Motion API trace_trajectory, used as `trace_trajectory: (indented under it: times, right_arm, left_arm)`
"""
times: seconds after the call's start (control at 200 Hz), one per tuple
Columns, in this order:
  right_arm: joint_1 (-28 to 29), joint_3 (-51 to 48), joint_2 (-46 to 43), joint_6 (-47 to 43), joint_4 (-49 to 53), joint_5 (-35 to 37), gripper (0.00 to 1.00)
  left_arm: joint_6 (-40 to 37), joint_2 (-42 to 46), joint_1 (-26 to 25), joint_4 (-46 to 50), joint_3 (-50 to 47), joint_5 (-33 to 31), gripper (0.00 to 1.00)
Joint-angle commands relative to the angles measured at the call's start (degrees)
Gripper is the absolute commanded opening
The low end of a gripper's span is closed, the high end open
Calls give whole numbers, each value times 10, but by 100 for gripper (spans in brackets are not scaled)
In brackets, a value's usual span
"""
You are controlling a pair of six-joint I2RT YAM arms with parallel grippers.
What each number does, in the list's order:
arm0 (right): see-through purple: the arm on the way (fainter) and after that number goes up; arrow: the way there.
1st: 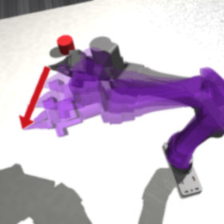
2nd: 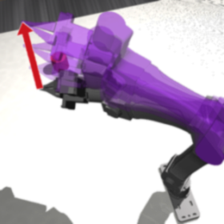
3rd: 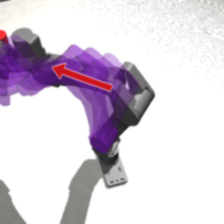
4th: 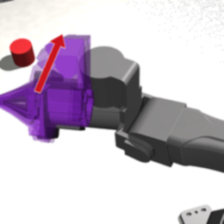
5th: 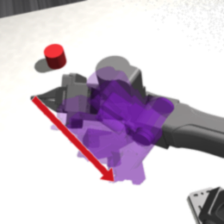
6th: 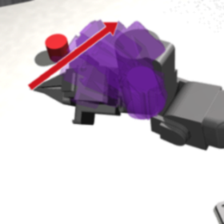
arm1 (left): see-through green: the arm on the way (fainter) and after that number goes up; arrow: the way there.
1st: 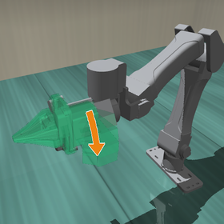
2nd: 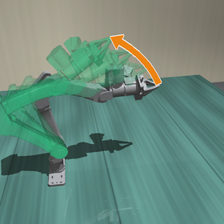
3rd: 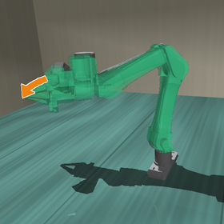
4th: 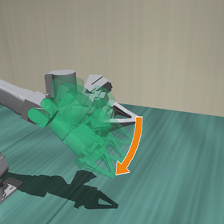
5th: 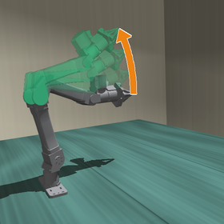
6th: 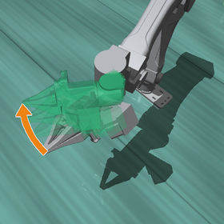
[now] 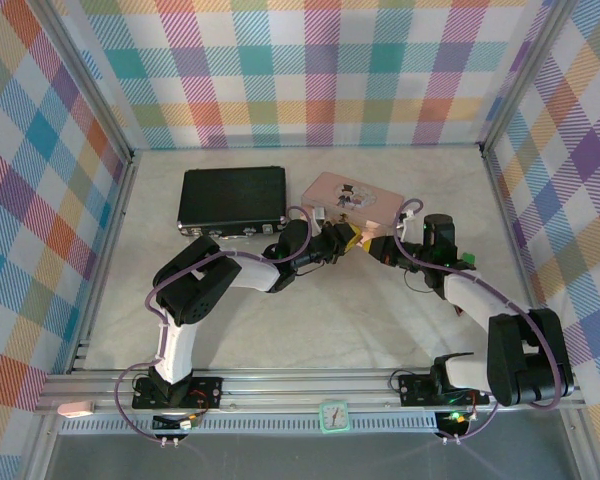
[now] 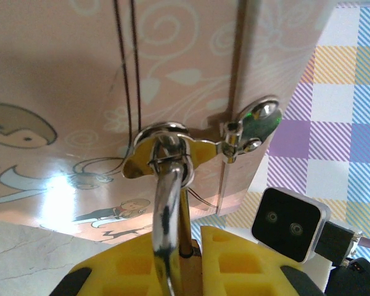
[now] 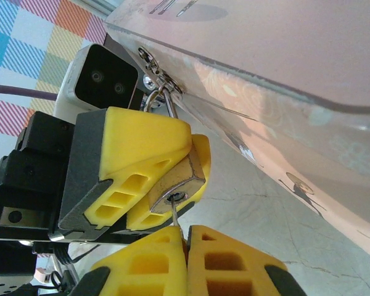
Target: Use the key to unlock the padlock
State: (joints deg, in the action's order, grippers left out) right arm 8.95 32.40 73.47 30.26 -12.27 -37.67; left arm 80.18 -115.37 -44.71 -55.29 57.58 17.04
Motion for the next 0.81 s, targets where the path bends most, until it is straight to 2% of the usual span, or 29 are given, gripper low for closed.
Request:
trace_trajectory:
  times: [0.0, 0.24, 0.31, 0.415, 0.52, 0.575, 0.695, 0.8]
  right_arm:
    - [-2, 9, 15, 11, -40, -20, 0]
    - [-2, 11, 50, 58, -95, -18, 0]
    - [-3, 21, 63, 112, -98, -9, 0]
    - [-4, 34, 92, 219, -117, -31, 0]
    - [-4, 26, 108, 289, -200, -72, 0]
    - [-4, 33, 103, 264, -197, -83, 0]
    - [-4, 79, 83, 137, -58, -82, 0]
    - [-4, 101, 62, 58, 24, -40, 0]
  left_arm:
    - [7, 10, -9, -49, 22, 12, 0]
    - [8, 18, -9, -53, 20, 15, 0]
    - [8, 19, -10, -54, 19, 18, 0]
    - [10, 20, -10, -60, 14, 19, 0]
    - [12, 20, -11, -70, 9, 21, 0]
    - [13, 21, -11, -73, 8, 24, 0]
    - [17, 20, -11, -81, 8, 40, 0]
    - [18, 22, -12, -88, 8, 50, 0]
